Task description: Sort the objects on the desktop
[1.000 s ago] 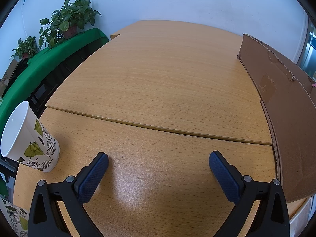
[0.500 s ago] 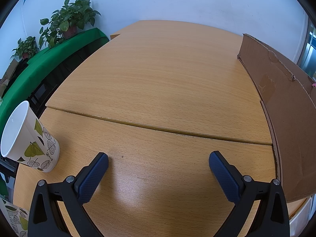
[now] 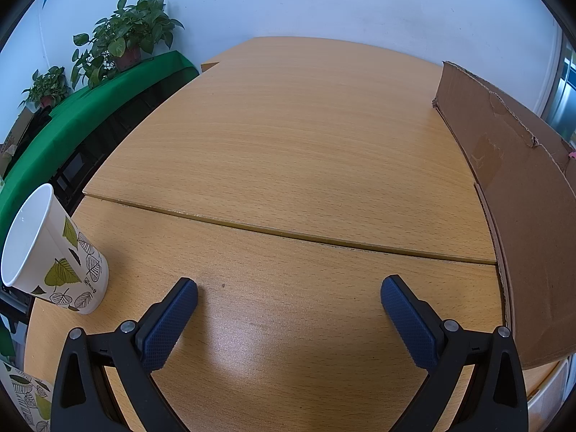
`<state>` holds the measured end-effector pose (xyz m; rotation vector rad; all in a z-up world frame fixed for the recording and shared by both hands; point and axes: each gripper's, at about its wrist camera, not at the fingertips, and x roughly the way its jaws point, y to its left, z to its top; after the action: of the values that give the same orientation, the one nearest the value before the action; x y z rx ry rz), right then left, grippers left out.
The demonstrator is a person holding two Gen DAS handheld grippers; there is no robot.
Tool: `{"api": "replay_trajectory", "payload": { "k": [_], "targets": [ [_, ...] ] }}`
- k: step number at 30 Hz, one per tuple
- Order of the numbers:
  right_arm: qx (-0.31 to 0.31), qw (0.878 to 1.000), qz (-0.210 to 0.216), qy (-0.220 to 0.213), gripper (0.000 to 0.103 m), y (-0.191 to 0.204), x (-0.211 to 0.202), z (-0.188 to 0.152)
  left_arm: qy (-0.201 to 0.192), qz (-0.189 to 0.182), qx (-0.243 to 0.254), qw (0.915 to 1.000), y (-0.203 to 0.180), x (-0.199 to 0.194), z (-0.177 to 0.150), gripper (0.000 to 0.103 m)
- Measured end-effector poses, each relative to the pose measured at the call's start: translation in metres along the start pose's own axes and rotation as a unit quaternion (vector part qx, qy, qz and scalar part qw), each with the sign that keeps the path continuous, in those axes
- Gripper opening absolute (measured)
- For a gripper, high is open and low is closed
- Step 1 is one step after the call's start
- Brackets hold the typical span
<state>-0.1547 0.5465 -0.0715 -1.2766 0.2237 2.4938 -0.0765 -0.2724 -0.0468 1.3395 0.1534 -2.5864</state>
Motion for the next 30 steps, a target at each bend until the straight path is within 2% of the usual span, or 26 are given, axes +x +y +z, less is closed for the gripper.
{"api": "replay_trajectory", "payload": {
  "k": [12, 16, 20, 22, 25, 27, 30],
  "targets": [
    [0.007, 1.0, -0.004, 0.0, 0.103, -0.002, 0.0, 0.001, 0.0, 0.002, -0.003, 1.0, -0.001, -0.001, 0.0, 0.103],
    [0.001, 1.0, -0.001, 0.001, 0.103, -0.001, -0.007, -0.009, 0.0, 0.005, -0.007, 1.0, -0.002, -0.001, 0.001, 0.103],
    [-0.032, 0.999, 0.02, 0.005, 0.102, 0.013, -0.02, -0.022, 0.011, 0.004, -0.008, 0.9999, -0.005, -0.009, -0.007, 0.103],
    [-0.066, 0.997, 0.03, 0.014, 0.102, 0.028, -0.031, -0.032, -0.002, 0.001, -0.004, 1.0, -0.008, -0.033, -0.015, 0.102],
    [-0.139, 0.989, 0.044, 0.005, 0.102, 0.063, -0.065, -0.051, -0.074, -0.023, 0.002, 0.997, -0.014, -0.102, -0.028, 0.103],
    [-0.179, 0.98, 0.082, -0.019, 0.102, 0.091, -0.103, -0.06, -0.104, -0.046, 0.008, 0.9935, -0.02, -0.152, -0.037, 0.103],
    [-0.219, 0.962, 0.153, -0.048, 0.102, 0.133, -0.158, -0.068, -0.118, -0.097, 0.025, 0.9879, -0.036, -0.209, -0.057, 0.103]
  ]
}}
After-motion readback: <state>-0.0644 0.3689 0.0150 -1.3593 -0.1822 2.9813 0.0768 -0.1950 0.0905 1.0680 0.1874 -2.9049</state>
